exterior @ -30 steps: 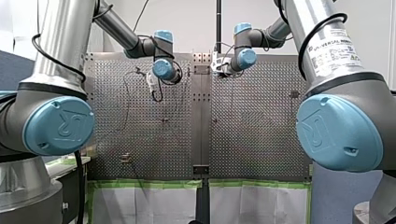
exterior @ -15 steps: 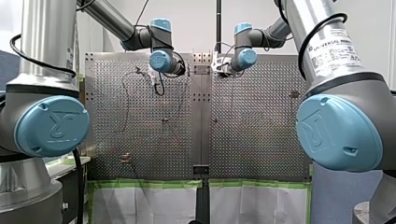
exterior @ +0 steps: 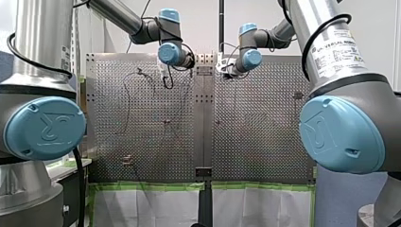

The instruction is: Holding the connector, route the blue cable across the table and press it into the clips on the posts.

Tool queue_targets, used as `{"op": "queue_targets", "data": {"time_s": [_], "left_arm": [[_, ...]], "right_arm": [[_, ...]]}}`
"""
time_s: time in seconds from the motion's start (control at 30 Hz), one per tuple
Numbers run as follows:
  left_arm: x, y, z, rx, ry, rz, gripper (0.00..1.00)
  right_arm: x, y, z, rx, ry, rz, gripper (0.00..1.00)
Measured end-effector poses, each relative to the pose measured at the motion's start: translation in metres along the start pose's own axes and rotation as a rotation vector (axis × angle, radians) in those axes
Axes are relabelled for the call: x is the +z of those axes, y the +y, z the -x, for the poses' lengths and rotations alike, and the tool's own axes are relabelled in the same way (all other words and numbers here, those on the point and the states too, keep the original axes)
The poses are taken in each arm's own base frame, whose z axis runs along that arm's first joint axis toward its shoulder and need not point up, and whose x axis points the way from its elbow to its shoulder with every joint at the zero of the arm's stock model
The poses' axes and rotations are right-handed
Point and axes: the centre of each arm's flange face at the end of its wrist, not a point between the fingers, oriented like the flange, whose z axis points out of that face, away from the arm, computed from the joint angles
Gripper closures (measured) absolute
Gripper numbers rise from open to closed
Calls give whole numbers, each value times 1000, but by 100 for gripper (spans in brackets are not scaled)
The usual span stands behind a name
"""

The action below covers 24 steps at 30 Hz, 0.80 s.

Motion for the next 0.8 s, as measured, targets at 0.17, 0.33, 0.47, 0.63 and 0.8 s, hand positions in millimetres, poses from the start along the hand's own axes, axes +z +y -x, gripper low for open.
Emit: {"op": "queue_targets", "data": {"time_s": [0.17,0.33,0.47,0.63,0.8], "left_arm": [[9,-12,-9,12,26,3,0],[21,-24,-11,13,30,-1,0],[28,-31,-2,6,12,-6,0],[38,-36,-4,19,23,18,0],[52,-41,-12,33,35,34,0]], "right_arm": [[0,2,0,-2,1,2,100],[0,3,0,-2,1,3,100],[0,3,0,-1,0,4,100],[0,4,0,0,0,4,100],[0,3,0,0,-1,2,100]]}}
